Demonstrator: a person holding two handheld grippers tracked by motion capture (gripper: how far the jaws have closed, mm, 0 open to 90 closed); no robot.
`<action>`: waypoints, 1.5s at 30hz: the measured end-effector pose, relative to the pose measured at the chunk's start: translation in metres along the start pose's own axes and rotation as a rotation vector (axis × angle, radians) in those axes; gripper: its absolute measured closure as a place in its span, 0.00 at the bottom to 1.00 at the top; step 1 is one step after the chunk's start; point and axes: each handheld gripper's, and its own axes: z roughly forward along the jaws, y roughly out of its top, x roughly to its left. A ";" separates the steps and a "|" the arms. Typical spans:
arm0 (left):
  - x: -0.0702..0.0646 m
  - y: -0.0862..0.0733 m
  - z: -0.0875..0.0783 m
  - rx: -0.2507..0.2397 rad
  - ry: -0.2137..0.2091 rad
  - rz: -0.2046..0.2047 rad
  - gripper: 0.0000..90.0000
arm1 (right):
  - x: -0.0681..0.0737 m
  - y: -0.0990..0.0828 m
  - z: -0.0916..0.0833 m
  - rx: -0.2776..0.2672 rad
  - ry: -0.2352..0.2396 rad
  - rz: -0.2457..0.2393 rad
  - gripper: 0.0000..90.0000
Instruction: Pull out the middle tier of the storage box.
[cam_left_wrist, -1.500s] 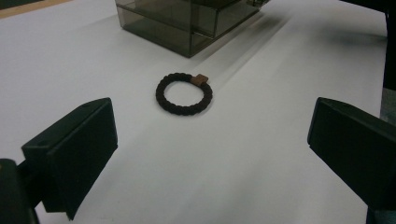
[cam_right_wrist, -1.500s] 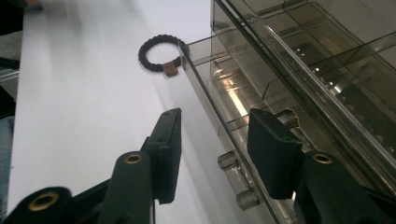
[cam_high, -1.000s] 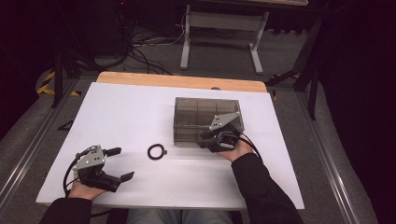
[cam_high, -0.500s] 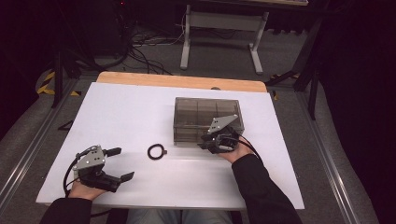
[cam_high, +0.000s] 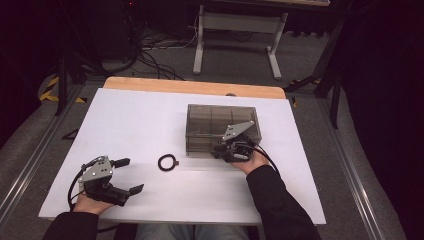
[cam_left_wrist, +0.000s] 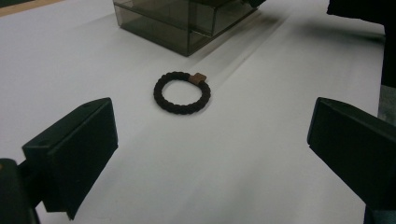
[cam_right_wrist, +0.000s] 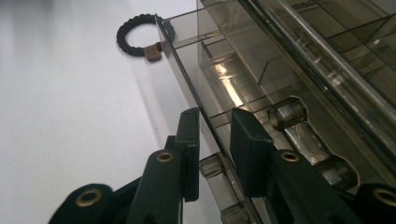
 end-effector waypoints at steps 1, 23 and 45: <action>0.000 0.000 0.000 0.000 0.000 0.000 0.03 | 0.000 0.000 0.000 0.000 0.000 0.000 0.82; 0.000 0.000 0.000 0.001 0.000 -0.002 0.03 | 0.003 0.000 -0.002 0.010 0.035 0.005 0.85; 0.000 0.000 -0.001 0.003 -0.001 -0.003 0.03 | 0.008 -0.003 -0.005 0.012 0.057 0.014 0.85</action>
